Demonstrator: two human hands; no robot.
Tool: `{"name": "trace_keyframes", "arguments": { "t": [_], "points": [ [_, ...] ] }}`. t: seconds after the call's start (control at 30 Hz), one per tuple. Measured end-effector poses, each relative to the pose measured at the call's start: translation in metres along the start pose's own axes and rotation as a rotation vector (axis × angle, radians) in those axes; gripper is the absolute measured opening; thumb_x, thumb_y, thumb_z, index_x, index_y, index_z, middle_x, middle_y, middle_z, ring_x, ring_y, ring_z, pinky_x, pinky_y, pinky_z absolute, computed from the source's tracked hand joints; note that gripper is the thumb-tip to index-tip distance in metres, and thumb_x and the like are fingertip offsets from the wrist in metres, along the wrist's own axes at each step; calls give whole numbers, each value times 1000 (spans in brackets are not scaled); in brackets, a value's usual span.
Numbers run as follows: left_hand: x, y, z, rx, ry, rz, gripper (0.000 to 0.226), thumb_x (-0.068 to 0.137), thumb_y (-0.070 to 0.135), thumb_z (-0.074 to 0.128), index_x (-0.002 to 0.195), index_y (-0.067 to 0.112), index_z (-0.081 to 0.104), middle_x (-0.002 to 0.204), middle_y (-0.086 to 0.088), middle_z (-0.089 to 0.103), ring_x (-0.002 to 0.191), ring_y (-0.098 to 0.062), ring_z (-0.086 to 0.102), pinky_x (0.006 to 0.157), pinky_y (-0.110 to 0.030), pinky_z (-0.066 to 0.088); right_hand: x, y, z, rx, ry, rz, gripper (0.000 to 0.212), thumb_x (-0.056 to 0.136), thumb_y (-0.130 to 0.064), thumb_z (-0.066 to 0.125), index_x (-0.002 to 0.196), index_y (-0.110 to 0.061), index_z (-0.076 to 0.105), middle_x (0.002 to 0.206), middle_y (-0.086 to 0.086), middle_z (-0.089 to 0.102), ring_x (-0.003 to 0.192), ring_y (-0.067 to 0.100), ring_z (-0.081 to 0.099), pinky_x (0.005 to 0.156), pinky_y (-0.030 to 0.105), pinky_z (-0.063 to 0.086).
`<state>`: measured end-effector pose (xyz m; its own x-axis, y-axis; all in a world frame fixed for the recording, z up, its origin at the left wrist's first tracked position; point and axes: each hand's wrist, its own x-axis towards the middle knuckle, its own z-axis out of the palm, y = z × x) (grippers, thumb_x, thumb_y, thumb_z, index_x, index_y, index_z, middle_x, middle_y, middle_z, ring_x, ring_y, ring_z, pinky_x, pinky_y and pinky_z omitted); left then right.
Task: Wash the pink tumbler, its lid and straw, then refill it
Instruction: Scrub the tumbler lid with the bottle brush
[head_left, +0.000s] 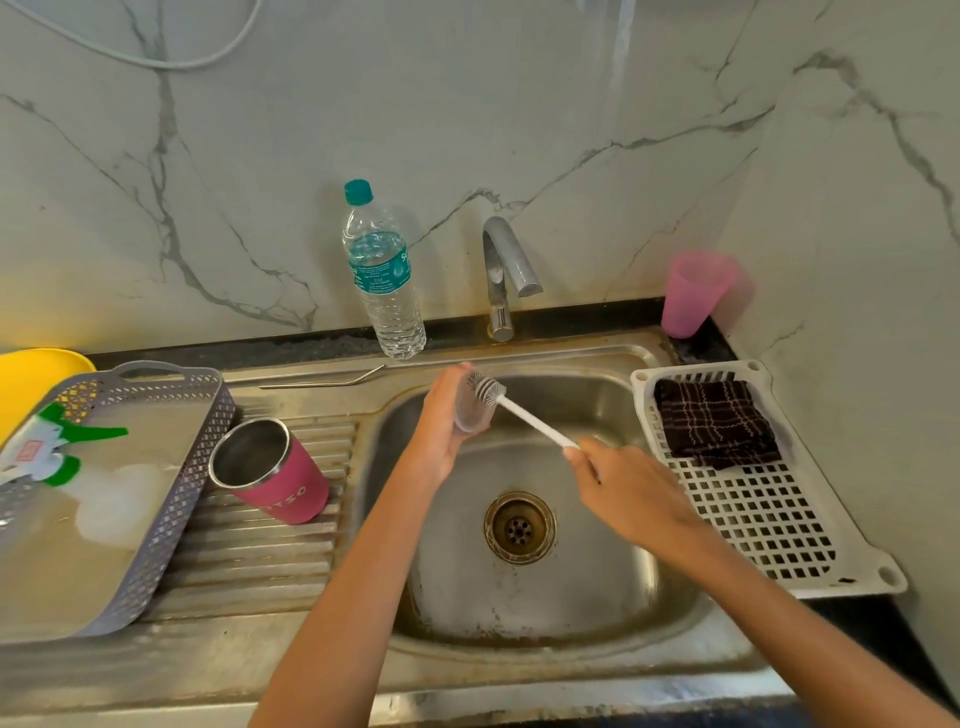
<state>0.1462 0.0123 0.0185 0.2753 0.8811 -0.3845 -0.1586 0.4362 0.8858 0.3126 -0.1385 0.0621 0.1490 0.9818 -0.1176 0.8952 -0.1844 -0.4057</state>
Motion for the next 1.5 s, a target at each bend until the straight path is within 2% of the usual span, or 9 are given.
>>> {"name": "trace_keyframes", "arguments": {
  "t": [0.1, 0.3, 0.43, 0.87, 0.97, 1.1, 1.27, 1.4, 1.5],
  "points": [
    [3, 3, -5, 134, 22, 54, 28, 94, 38, 57, 115, 20, 63, 112, -6, 61, 108, -25, 57, 97, -45, 48, -4, 1, 12, -66, -23, -7, 37, 104, -39, 23, 105, -20, 56, 59, -8, 49, 46, 5, 45, 42, 17, 30],
    [2, -3, -7, 313, 14, 93, 18, 88, 38, 60, 100, 25, 64, 100, 1, 62, 92, -16, 57, 72, -29, 42, -15, -7, 2, -90, -92, -106, 34, 104, -38, 25, 90, -21, 51, 60, -8, 48, 46, 5, 45, 44, 18, 37],
    [3, -3, -6, 449, -54, 103, 18, 92, 31, 61, 107, 21, 64, 109, -1, 65, 94, -11, 59, 69, -22, 42, 10, 15, -9, -227, -8, -43, 39, 103, -39, 28, 110, -20, 61, 65, -7, 49, 62, 14, 53, 57, 25, 40],
    [17, -3, -5, 426, 50, 94, 12, 87, 37, 61, 98, 31, 64, 102, -1, 65, 92, -19, 60, 77, -32, 48, 4, -5, -9, -50, -201, -67, 33, 103, -38, 30, 81, -28, 53, 62, -6, 49, 51, 8, 45, 47, 18, 32],
    [18, -5, -7, 386, 51, 79, 19, 89, 42, 58, 102, 29, 63, 107, -1, 63, 101, -23, 59, 88, -41, 48, -3, -5, -7, -34, -202, -74, 33, 103, -38, 30, 80, -27, 52, 60, -7, 47, 48, 6, 43, 43, 15, 30],
    [13, -11, -3, 388, 2, 53, 18, 93, 35, 56, 104, 24, 64, 101, 1, 65, 95, -18, 57, 81, -35, 45, 20, 15, -14, -225, -48, -8, 39, 102, -41, 28, 111, -21, 60, 79, 1, 60, 76, 19, 58, 65, 28, 39],
    [11, -6, -10, 277, 62, 18, 22, 90, 41, 57, 105, 26, 62, 114, -10, 60, 99, -28, 60, 87, -46, 52, -8, -3, 7, -132, -63, -134, 33, 103, -39, 27, 90, -22, 52, 62, -7, 49, 53, 9, 51, 48, 20, 38],
    [8, -12, -15, 131, 40, -39, 22, 93, 36, 54, 109, 21, 59, 111, -9, 57, 100, -23, 56, 75, -38, 53, 3, 13, 7, -188, 5, -43, 39, 103, -39, 24, 110, -19, 56, 63, -8, 45, 59, 12, 48, 56, 25, 37],
    [6, -10, -21, -141, 108, -90, 17, 92, 36, 55, 101, 22, 60, 106, -7, 60, 102, -22, 56, 90, -44, 49, -3, 10, 9, -130, 39, -33, 36, 103, -41, 24, 109, -22, 54, 61, -8, 46, 54, 8, 46, 50, 24, 33]
  ]
}}
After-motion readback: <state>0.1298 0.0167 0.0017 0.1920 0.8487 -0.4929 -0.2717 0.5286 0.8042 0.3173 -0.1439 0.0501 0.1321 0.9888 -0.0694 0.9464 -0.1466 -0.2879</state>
